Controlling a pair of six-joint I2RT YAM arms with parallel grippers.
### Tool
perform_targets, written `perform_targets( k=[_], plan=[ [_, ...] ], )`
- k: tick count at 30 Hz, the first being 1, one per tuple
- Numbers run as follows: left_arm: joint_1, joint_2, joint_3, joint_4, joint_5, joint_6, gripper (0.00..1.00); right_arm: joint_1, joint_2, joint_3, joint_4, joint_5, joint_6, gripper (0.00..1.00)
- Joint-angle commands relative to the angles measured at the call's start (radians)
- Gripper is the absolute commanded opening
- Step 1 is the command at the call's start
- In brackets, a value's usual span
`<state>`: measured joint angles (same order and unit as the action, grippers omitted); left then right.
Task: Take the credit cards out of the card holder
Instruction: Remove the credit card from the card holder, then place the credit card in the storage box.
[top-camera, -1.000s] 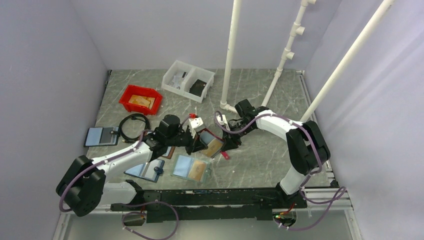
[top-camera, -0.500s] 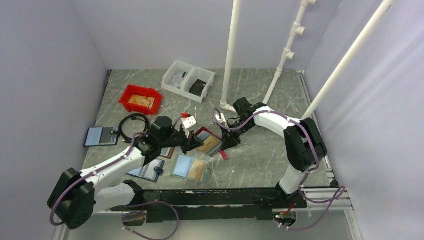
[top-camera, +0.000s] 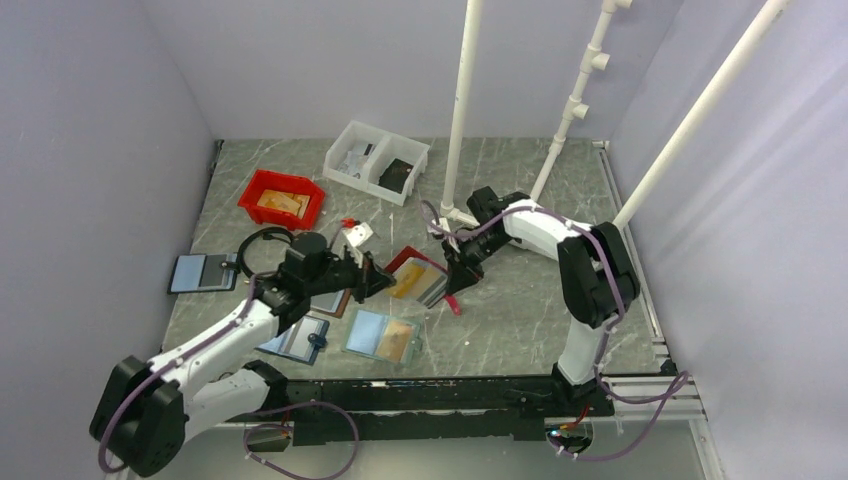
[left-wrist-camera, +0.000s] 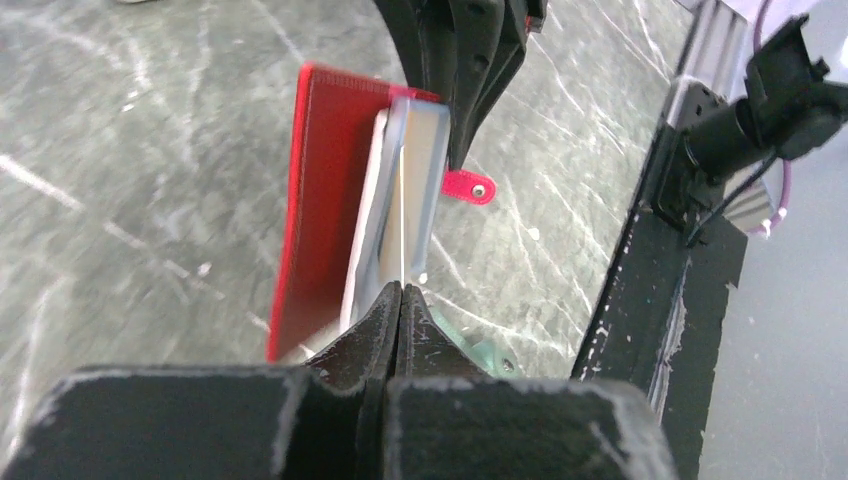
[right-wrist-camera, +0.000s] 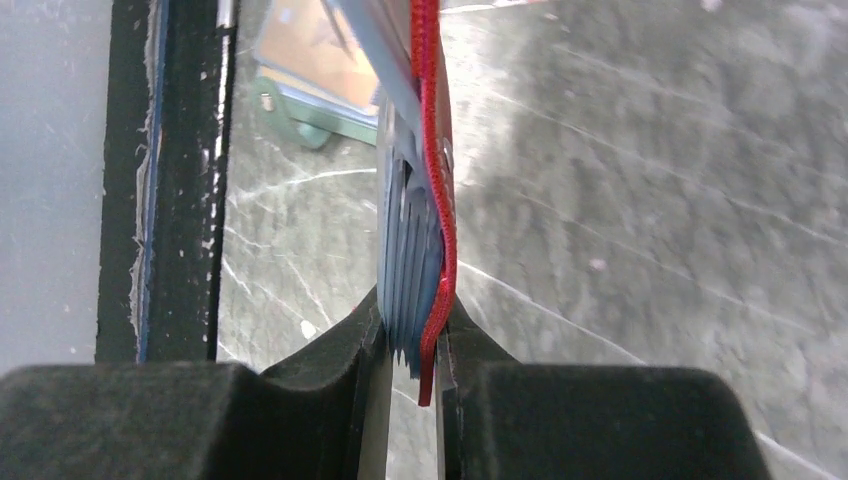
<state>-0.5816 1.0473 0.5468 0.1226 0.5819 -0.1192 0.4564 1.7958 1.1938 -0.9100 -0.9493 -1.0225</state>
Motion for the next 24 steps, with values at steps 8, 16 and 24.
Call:
perform_targets(
  k=[8, 16, 24],
  plan=[
    [0.231, -0.194, -0.101, -0.015, -0.032, -0.341, 0.0, -0.07, 0.162, 0.159, -0.101, 0.092, 0.211, 0.11],
    [0.524, -0.021, -0.058, 0.073, 0.068, -0.611, 0.0, -0.07, 0.137, 0.124, 0.008, 0.221, 0.347, 0.4],
    [0.705, 0.193, 0.103, 0.097, -0.003, -0.821, 0.0, -0.072, 0.099, 0.1, 0.06, 0.342, 0.379, 0.47]
  ],
)
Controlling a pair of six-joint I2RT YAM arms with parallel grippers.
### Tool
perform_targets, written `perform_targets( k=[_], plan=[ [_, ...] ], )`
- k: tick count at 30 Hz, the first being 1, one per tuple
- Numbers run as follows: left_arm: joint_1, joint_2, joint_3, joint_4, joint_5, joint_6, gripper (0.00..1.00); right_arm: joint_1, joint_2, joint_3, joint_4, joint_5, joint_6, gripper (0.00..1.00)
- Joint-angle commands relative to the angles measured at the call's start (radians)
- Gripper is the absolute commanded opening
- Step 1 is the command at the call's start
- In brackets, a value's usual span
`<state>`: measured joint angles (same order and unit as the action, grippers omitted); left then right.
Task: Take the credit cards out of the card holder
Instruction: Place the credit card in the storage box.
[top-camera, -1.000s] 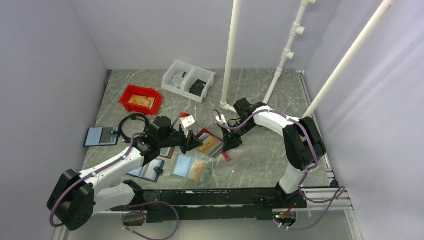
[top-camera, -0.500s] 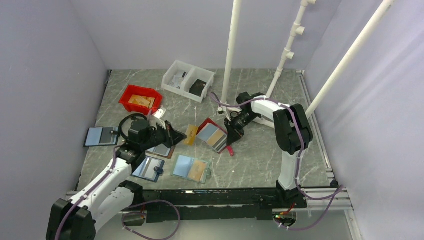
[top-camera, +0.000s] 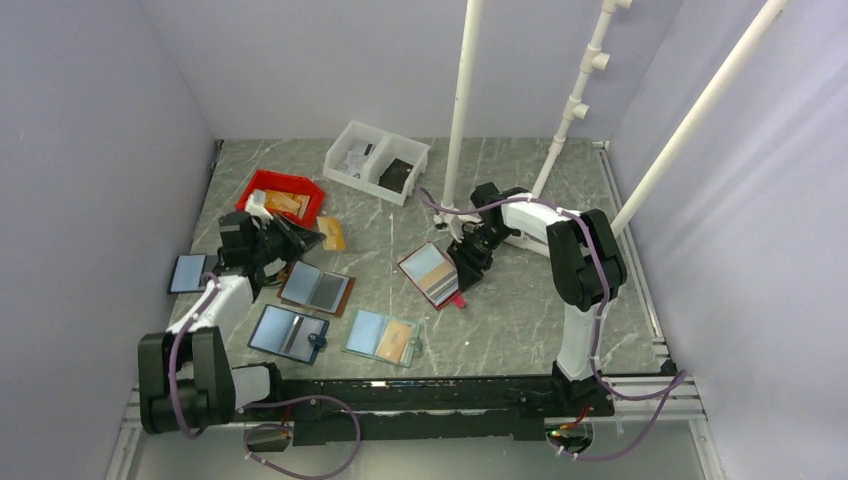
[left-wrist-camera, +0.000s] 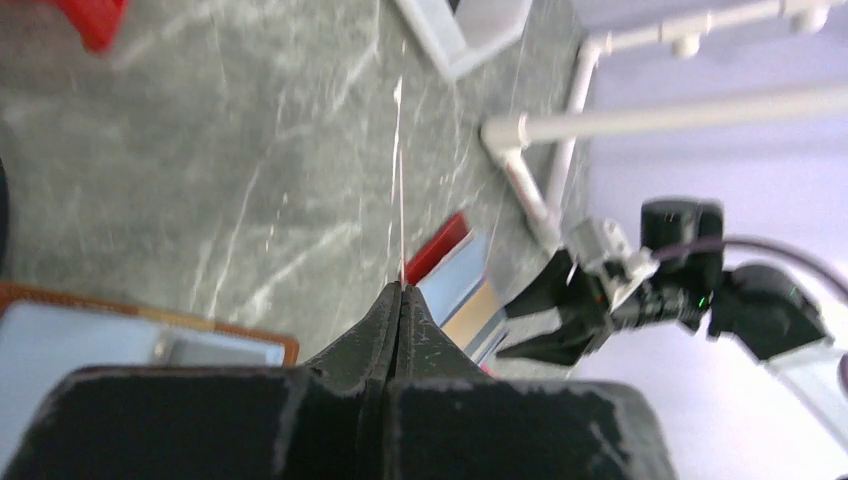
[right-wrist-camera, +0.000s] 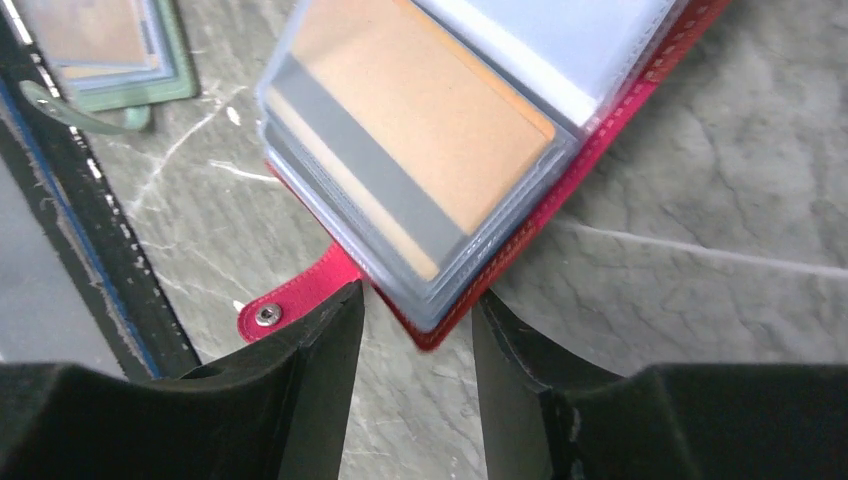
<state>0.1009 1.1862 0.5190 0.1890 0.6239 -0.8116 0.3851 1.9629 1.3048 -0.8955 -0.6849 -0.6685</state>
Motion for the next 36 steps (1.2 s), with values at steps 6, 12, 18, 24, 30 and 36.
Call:
perform_targets(
  k=[6, 12, 18, 24, 30, 36],
  plan=[
    [0.025, 0.163, 0.325, -0.166, -0.304, -0.186, 0.0, -0.012, -0.126, -0.031, 0.07, 0.143, 0.025, 0.5],
    [0.025, 0.253, 0.436, -0.209, -0.463, -0.266, 0.0, -0.018, -0.175, -0.05, 0.081, 0.159, 0.016, 0.52],
    [0.025, 0.356, 0.504, -0.212, -0.547, -0.307, 0.0, -0.022, -0.205, -0.056, 0.082, 0.159, 0.009, 0.53],
    [0.034, 0.459, 0.572, -0.213, -0.586, -0.312, 0.0, -0.023, -0.214, -0.055, 0.072, 0.142, 0.0, 0.53],
    [0.05, 0.552, 0.603, -0.161, -0.584, -0.326, 0.0, -0.023, -0.212, -0.055, 0.067, 0.128, -0.003, 0.54],
    [0.068, 0.602, 0.622, -0.164, -0.599, -0.334, 0.04, -0.023, -0.215, -0.058, 0.064, 0.115, -0.009, 0.56]
  ],
)
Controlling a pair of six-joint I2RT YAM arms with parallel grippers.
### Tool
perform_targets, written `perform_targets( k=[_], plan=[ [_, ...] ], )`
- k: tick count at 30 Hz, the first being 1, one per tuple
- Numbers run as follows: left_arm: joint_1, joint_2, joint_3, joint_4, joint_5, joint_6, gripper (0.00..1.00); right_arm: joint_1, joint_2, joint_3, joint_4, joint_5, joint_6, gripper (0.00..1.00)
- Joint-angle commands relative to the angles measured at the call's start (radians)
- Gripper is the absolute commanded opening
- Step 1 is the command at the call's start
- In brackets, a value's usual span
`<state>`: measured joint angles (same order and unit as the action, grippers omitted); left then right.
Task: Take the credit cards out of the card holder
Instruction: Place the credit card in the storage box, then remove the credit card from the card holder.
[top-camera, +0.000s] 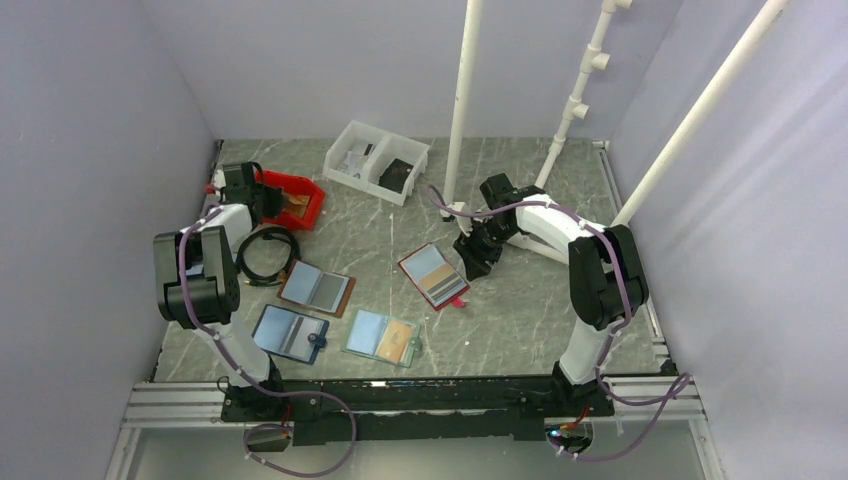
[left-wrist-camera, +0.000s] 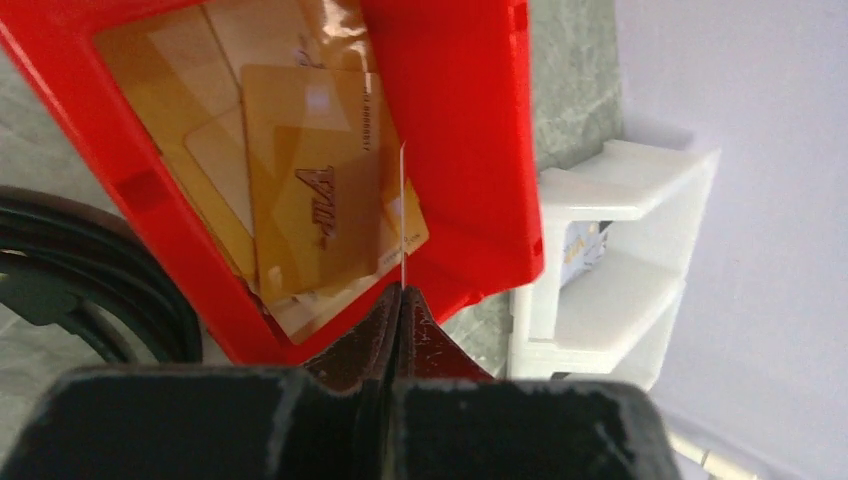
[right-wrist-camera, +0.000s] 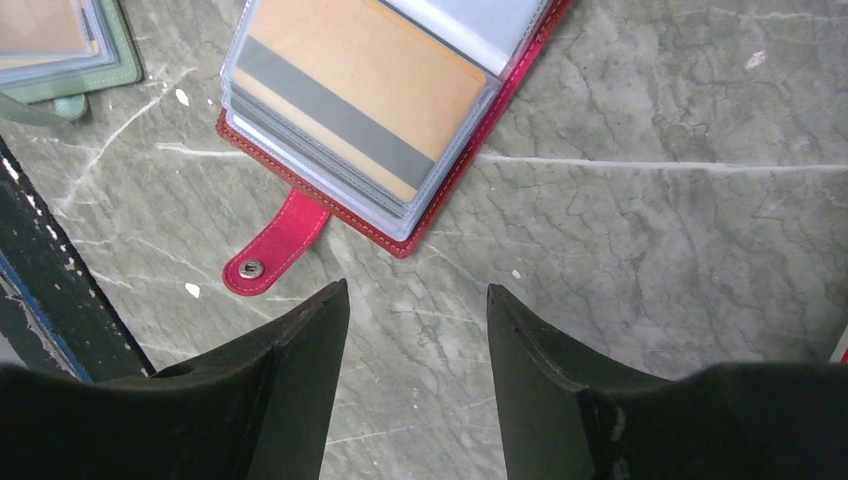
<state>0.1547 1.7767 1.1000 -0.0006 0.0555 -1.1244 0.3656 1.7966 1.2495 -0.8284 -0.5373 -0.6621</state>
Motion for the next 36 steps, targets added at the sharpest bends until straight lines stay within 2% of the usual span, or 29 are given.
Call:
perform_targets(
  k=[1, 2, 4, 8, 14, 17, 18, 21, 24, 25, 29, 32, 36],
  plan=[
    [0.015, 0.011, 0.049, -0.01, -0.045, -0.025, 0.09, -0.004, -0.052, -0.002, -0.004, -0.035, -0.017, 0.56],
    [0.016, 0.009, 0.057, -0.051, -0.052, -0.024, 0.14, -0.004, -0.056, -0.002, -0.005, -0.037, -0.019, 0.56],
    [0.016, -0.009, 0.07, -0.104, -0.052, -0.009, 0.3, -0.004, -0.067, -0.005, -0.003, -0.04, -0.02, 0.56],
    [0.02, -0.093, 0.073, -0.157, -0.067, 0.032, 0.52, -0.004, -0.09, -0.009, -0.004, -0.049, -0.026, 0.57],
    [0.03, -0.296, 0.019, -0.178, -0.024, 0.123, 0.75, -0.001, -0.141, -0.03, -0.007, -0.07, -0.053, 0.6],
    [0.044, -0.404, -0.049, -0.137, 0.091, 0.198, 0.89, 0.015, -0.175, -0.045, -0.022, -0.113, -0.106, 0.6],
    [0.052, -0.439, -0.084, -0.115, 0.141, 0.212, 0.98, 0.024, -0.19, -0.052, -0.029, -0.126, -0.127, 0.6],
    [0.103, -0.544, -0.233, -0.031, 0.298, 0.144, 0.99, 0.056, -0.247, -0.086, -0.034, -0.163, -0.192, 0.6],
    [0.191, -0.633, -0.415, 0.227, 0.54, 0.096, 1.0, 0.08, -0.312, -0.128, -0.023, -0.202, -0.253, 0.6],
    [0.2, -0.652, -0.451, 0.267, 0.595, 0.104, 0.99, 0.082, -0.331, -0.14, -0.019, -0.22, -0.272, 0.59],
    [0.182, -0.686, -0.46, 0.141, 0.769, 0.235, 0.99, 0.082, -0.405, -0.184, -0.006, -0.292, -0.339, 0.59],
    [0.069, -0.714, -0.466, 0.056, 0.794, 0.347, 0.99, 0.082, -0.427, -0.207, -0.002, -0.33, -0.373, 0.58],
    [-0.214, -0.765, -0.478, -0.062, 0.637, 0.535, 0.96, 0.082, -0.432, -0.236, 0.014, -0.324, -0.405, 0.55]
  ],
)
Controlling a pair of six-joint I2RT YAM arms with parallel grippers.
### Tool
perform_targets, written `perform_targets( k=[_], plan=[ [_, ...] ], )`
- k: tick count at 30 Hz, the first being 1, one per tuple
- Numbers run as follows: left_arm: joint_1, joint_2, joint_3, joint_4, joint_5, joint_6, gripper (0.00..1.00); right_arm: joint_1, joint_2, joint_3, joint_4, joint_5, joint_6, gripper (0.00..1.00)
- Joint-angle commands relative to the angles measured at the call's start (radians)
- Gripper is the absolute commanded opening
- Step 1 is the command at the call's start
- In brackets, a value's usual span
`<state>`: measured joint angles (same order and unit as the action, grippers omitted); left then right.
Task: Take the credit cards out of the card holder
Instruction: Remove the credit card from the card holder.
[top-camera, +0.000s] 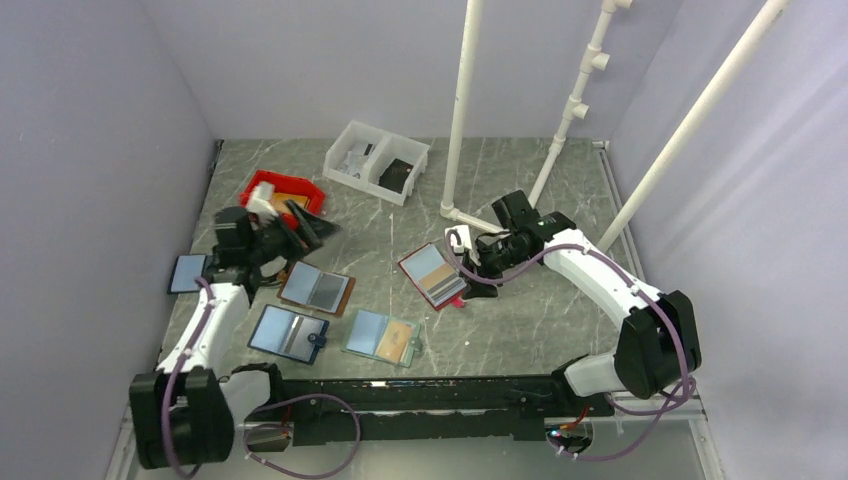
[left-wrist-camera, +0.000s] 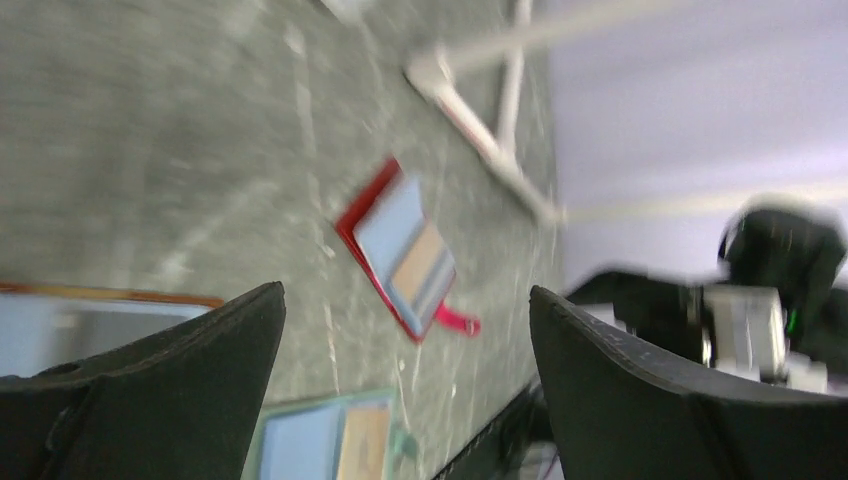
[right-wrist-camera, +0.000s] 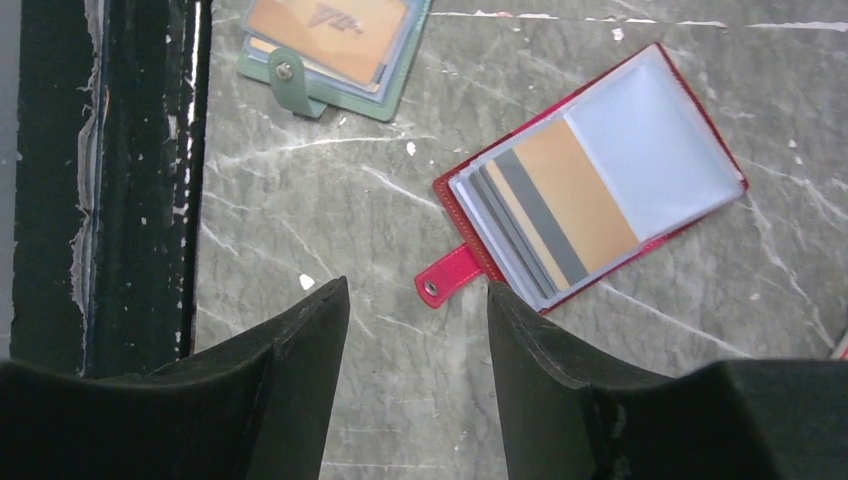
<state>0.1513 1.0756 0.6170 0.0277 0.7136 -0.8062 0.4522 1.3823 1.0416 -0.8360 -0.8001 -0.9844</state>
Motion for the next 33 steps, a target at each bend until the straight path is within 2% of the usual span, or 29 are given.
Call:
perform_targets(
  k=[1, 5, 8, 14, 17, 24, 33],
  plan=[
    [-0.271, -0.074, -0.007, -0.087, -0.059, 0.242, 0.96, -0.005, -0.021, -0.034, 0.03, -0.057, -0.082, 0.55],
    [-0.428, -0.078, -0.051, -0.036, -0.149, 0.333, 0.92, -0.014, -0.022, -0.028, 0.034, -0.042, -0.076, 0.53],
    [-0.521, -0.015, -0.032, 0.01, -0.197, 0.416, 0.86, -0.025, -0.023, -0.018, 0.014, -0.045, -0.085, 0.52],
    [-0.787, 0.215, 0.108, 0.008, -0.423, 0.668, 0.87, -0.061, 0.03, 0.096, -0.188, -0.088, -0.199, 0.5],
    [-0.875, 0.34, 0.178, 0.011, -0.496, 0.78, 0.87, -0.085, 0.028, 0.109, -0.207, -0.09, -0.193, 0.49],
    [-0.973, 0.545, 0.278, 0.065, -0.568, 0.892, 0.88, -0.119, 0.015, 0.107, -0.144, -0.081, -0.104, 0.5],
    [-0.979, 0.668, 0.352, 0.082, -0.547, 0.894, 0.89, -0.136, 0.015, 0.108, -0.129, -0.093, -0.075, 0.5]
  ],
)
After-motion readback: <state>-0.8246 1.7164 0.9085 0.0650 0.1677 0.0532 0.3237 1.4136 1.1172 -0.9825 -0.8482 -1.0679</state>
